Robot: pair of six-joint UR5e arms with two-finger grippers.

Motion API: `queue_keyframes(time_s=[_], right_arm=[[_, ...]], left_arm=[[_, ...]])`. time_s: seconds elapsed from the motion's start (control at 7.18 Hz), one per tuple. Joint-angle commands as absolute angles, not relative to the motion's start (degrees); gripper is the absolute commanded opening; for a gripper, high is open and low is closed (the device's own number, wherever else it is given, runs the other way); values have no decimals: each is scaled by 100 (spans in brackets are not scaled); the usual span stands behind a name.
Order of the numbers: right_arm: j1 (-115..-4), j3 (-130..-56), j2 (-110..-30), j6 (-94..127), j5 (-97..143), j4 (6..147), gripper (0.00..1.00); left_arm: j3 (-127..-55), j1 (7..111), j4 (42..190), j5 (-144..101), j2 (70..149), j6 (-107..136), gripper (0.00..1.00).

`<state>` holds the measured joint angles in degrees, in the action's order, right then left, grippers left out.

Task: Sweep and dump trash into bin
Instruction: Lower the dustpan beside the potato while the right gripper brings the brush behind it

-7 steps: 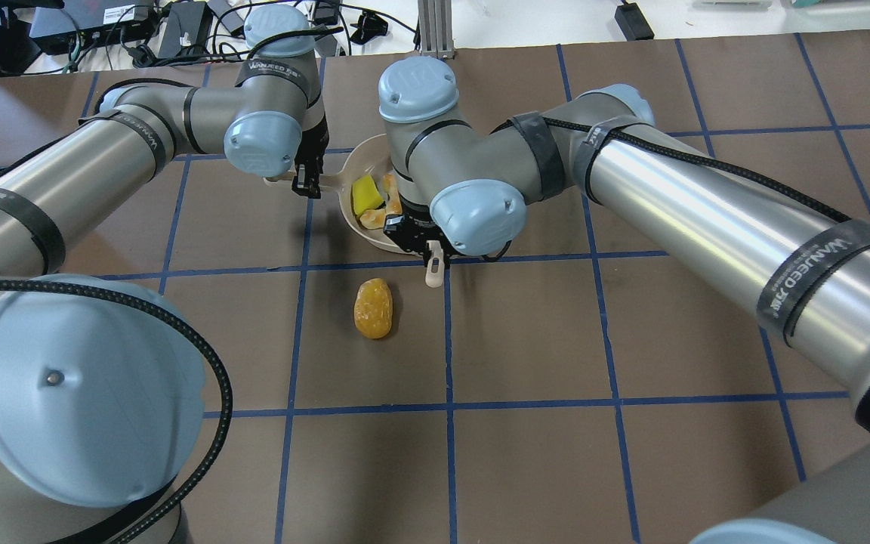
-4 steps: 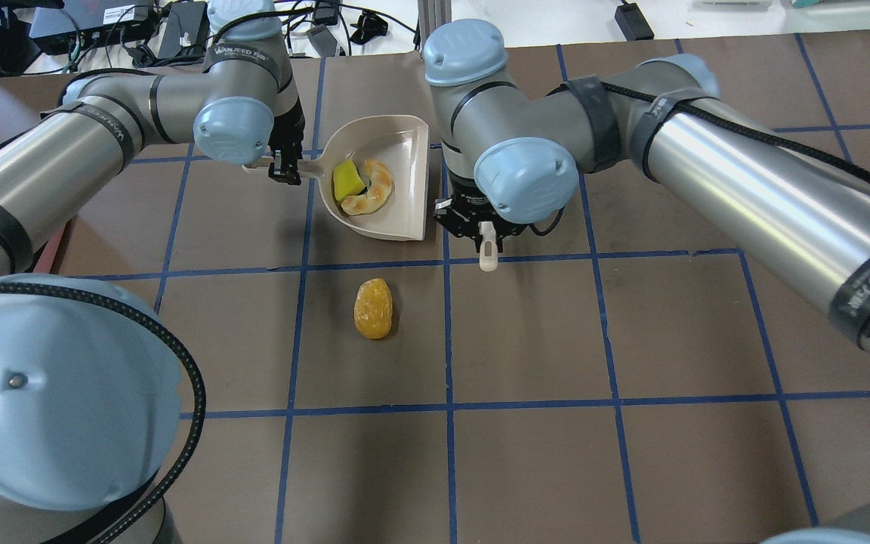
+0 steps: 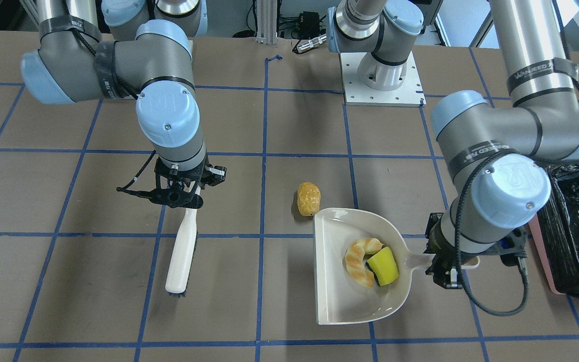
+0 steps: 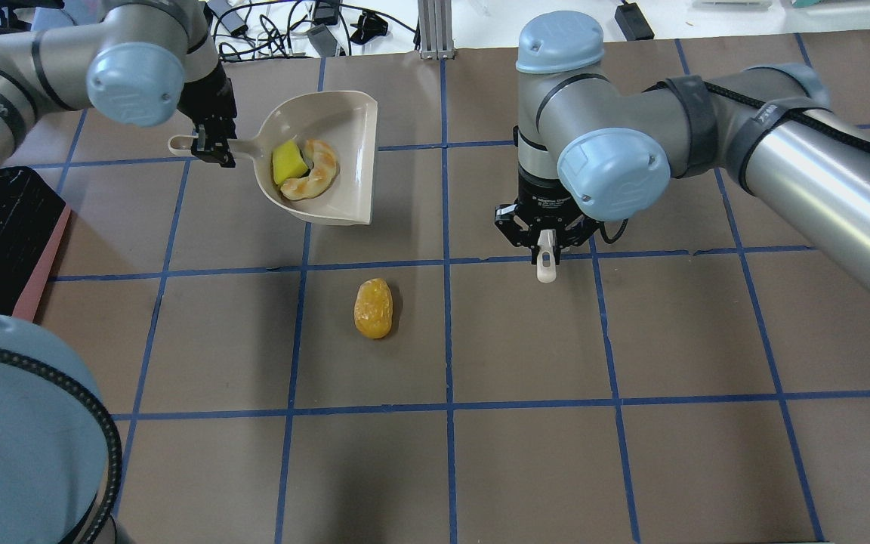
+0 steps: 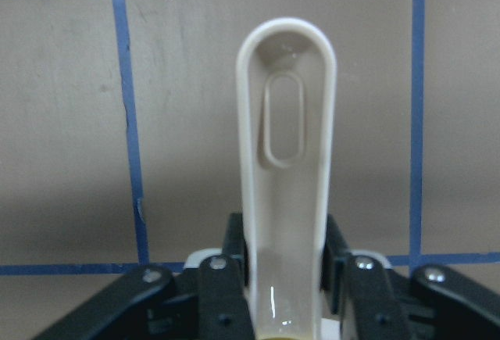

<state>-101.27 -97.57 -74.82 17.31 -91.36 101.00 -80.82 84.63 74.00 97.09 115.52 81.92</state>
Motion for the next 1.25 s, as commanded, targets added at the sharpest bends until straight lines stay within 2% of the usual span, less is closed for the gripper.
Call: queue_keyframes(time_s=[0.0, 0.28, 0.56, 0.84, 1.11], right_arm=[[-10037, -10351, -7961, 1312, -9123, 10107, 0], [-10081, -10965, -8497, 1327, -9088, 10099, 0], [-10168, -11433, -8647, 1861, -8703, 10099, 0], [-10798, -11435, -8702, 2588, -8675, 10099, 0], [-11397, -11443, -8666, 2909, -8657, 10125, 0]], left_arm=[[-8374, 8105, 7673, 9861, 11189, 7622, 0], [-9347, 8051, 7167, 10568, 11014, 7786, 0], [-10165, 8042, 6621, 10652, 10716, 7971, 0], [-10703, 8086, 6513, 11152, 10460, 8577, 0], [-10906, 8365, 6469, 11293, 10240, 9252, 0]])
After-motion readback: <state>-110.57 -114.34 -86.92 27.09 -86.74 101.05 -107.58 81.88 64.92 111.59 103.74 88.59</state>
